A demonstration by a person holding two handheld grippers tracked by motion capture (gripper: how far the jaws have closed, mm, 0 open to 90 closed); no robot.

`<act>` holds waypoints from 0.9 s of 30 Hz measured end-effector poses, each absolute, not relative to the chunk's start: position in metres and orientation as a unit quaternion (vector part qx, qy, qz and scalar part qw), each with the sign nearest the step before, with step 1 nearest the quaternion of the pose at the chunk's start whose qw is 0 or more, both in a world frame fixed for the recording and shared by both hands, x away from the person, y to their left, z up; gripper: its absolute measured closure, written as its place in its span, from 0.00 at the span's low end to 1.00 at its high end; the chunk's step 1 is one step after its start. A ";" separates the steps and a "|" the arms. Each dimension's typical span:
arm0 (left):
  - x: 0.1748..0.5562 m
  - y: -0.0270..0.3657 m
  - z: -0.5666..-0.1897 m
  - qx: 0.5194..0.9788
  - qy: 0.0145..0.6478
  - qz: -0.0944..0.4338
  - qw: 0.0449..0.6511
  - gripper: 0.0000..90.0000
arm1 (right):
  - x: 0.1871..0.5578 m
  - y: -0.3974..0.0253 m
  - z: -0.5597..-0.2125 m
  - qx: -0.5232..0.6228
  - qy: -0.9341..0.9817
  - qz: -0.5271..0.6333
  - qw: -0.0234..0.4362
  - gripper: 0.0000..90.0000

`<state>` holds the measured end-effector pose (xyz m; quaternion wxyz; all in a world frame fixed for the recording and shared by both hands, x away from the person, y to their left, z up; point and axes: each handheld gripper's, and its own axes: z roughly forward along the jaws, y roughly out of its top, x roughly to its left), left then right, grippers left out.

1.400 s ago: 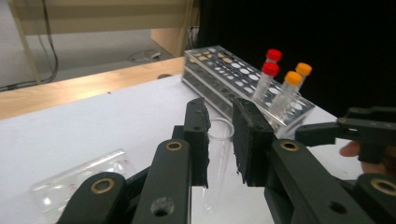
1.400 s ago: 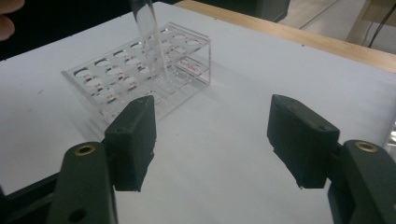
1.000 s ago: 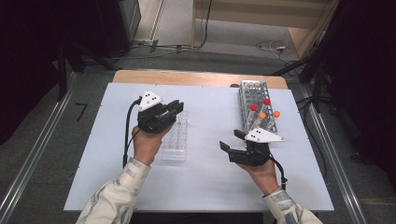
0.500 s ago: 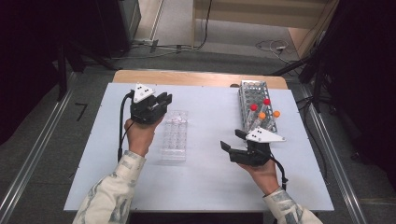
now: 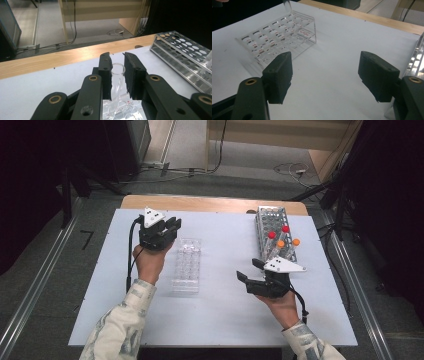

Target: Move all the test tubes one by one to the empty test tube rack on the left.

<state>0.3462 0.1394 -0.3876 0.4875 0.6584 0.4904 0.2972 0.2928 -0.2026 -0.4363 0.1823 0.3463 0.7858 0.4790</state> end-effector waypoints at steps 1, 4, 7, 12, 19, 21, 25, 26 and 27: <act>0.347 0.139 -0.388 0.659 0.490 0.297 0.487 0.85 | 0.293 -0.203 -0.436 0.346 0.786 0.479 0.182 0.29; 0.349 0.138 -0.390 0.662 0.491 0.296 0.482 0.85 | 0.293 -0.203 -0.436 0.347 0.785 0.479 0.182 0.29; 0.349 0.136 -0.391 0.665 0.490 0.298 0.479 0.85 | 0.293 -0.203 -0.436 0.347 0.786 0.479 0.183 0.29; 0.350 0.132 -0.394 0.670 0.488 0.304 0.469 0.85 | 0.293 -0.203 -0.436 0.346 0.786 0.479 0.183 0.29; 0.350 0.130 -0.405 0.678 0.489 0.303 0.457 0.85 | 0.293 -0.203 -0.437 0.346 0.787 0.477 0.184 0.29; 0.350 0.130 -0.410 0.682 0.490 0.301 0.452 0.85 | 0.293 -0.203 -0.437 0.346 0.787 0.477 0.184 0.29; 0.351 0.129 -0.417 0.685 0.493 0.297 0.447 0.85 | 0.293 -0.202 -0.437 0.346 0.787 0.476 0.183 0.29; 0.351 0.129 -0.418 0.686 0.493 0.296 0.445 0.85 | 0.293 -0.202 -0.437 0.346 0.787 0.476 0.183 0.29; 0.352 0.128 -0.419 0.687 0.493 0.295 0.444 0.85 | 0.293 -0.202 -0.438 0.346 0.788 0.476 0.183 0.29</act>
